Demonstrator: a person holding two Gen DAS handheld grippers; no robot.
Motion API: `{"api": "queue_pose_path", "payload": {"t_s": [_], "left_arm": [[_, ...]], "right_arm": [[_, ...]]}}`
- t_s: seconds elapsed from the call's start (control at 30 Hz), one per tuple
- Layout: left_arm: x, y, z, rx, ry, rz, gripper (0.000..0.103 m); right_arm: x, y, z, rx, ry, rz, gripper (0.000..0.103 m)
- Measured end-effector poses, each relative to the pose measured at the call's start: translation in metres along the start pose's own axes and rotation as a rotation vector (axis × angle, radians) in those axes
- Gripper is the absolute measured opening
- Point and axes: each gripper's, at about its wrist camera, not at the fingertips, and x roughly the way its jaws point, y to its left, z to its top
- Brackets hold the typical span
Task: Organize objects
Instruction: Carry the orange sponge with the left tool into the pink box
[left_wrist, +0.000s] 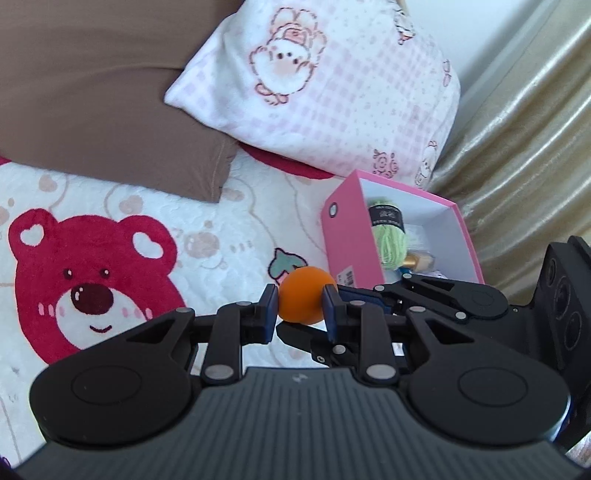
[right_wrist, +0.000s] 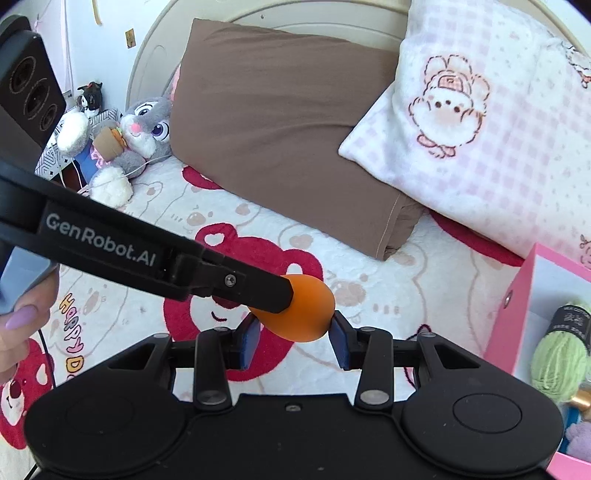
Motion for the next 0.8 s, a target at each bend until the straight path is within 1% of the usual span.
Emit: {"api": "queue_pose_path", "payload": {"t_s": [0.17, 0.23, 0.3, 0.37, 0.43, 0.57, 0.67, 0.73, 0.8], "left_arm": [[-0.010, -0.046, 0.004, 0.044, -0.019, -0.047, 0.024], [-0.009, -0.063, 0.006, 0.050, -0.018, -0.062, 0.024], [-0.007, -0.086, 0.006, 0.094, -0.026, -0.063, 0.024], [-0.001, -0.106, 0.007, 0.121, -0.032, -0.071, 0.024], [0.009, -0.123, 0.010, 0.138, -0.025, -0.082, 0.024], [0.035, -0.150, 0.015, 0.164, 0.000, -0.095, 0.024], [0.061, -0.164, 0.018, 0.172, 0.023, -0.103, 0.024], [0.080, -0.169, 0.019, 0.167, 0.041, -0.112, 0.024], [0.097, -0.174, 0.021, 0.165, 0.059, -0.113, 0.024]], "right_arm": [[-0.046, -0.017, 0.003, 0.020, -0.026, -0.036, 0.046], [-0.060, -0.030, 0.003, 0.063, -0.035, -0.037, 0.046], [-0.076, -0.042, 0.000, 0.074, -0.052, -0.044, 0.046], [-0.088, -0.053, -0.005, 0.062, -0.071, -0.078, 0.046], [-0.100, -0.065, -0.008, 0.063, -0.073, -0.108, 0.046], [-0.111, -0.095, -0.016, 0.105, -0.066, -0.134, 0.046], [-0.110, -0.117, -0.022, 0.133, -0.045, -0.161, 0.046], [-0.105, -0.136, -0.024, 0.192, -0.015, -0.165, 0.046], [-0.099, -0.151, -0.027, 0.216, 0.010, -0.168, 0.046]]}}
